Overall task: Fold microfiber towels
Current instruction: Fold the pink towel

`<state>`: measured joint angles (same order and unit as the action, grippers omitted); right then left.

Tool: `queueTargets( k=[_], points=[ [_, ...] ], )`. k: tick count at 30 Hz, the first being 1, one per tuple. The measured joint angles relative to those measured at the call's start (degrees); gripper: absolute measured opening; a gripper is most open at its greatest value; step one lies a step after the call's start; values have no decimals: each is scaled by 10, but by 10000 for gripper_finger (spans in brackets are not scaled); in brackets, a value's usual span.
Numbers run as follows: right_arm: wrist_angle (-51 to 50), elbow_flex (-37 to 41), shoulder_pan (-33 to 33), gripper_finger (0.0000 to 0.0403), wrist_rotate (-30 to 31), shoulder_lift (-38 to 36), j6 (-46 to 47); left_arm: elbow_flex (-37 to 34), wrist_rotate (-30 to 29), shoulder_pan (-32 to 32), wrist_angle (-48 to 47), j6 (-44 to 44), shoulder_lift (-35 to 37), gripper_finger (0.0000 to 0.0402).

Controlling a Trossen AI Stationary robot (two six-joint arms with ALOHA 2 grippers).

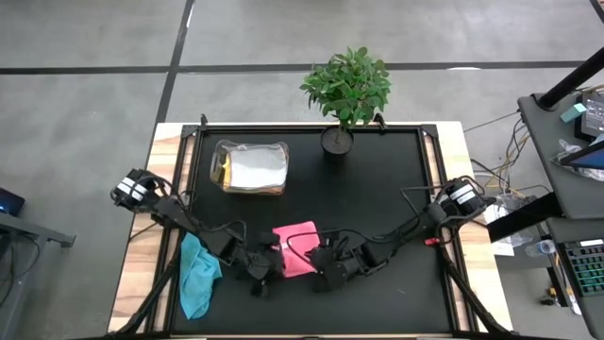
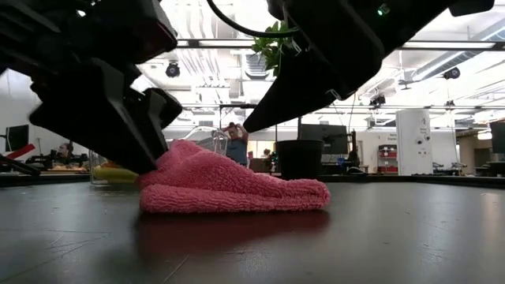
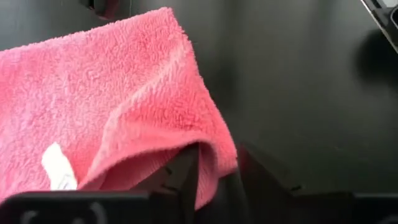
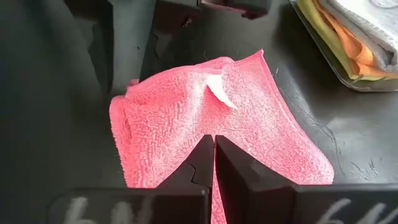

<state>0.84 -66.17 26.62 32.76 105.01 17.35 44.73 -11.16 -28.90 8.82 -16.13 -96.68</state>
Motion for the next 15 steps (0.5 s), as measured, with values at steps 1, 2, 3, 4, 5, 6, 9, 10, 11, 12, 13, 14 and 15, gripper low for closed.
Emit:
queueTargets(
  k=[1,2,3,4,5,6,9,10,11,12,13,14,15],
  points=[
    [0,0,-1,8,-1,0,2,0,0,-1,-9,-1,5,107],
    [0,0,-2,8,-1,0,6,1,0,-3,-24,-5,11,119],
    [-1,0,-3,8,-2,0,7,1,0,-5,-39,-14,17,130],
    [-2,0,-4,8,-2,0,7,2,3,-7,-58,-23,25,140],
    [-1,0,-4,8,-2,0,7,2,8,-9,-75,-32,33,147],
    [-1,0,-4,8,-2,0,7,2,17,-11,-92,-40,42,153],
    [-1,0,-5,8,-2,0,6,1,35,-13,-127,-45,72,159],
    [-1,0,-6,8,-2,0,6,2,31,-14,-126,-45,79,158],
    [-1,0,-7,8,-2,0,6,2,14,-14,-122,-45,85,156],
    [2,1,-8,8,-2,0,6,2,-15,-15,-109,-44,88,152],
    [8,3,-8,8,-2,0,6,2,-47,-15,-85,-38,89,148],
    [17,7,-9,8,-2,0,5,2,-81,-15,-63,-26,89,142],
    [26,12,-10,8,-2,0,1,2,-116,-15,-45,-12,87,136]
  ],
)
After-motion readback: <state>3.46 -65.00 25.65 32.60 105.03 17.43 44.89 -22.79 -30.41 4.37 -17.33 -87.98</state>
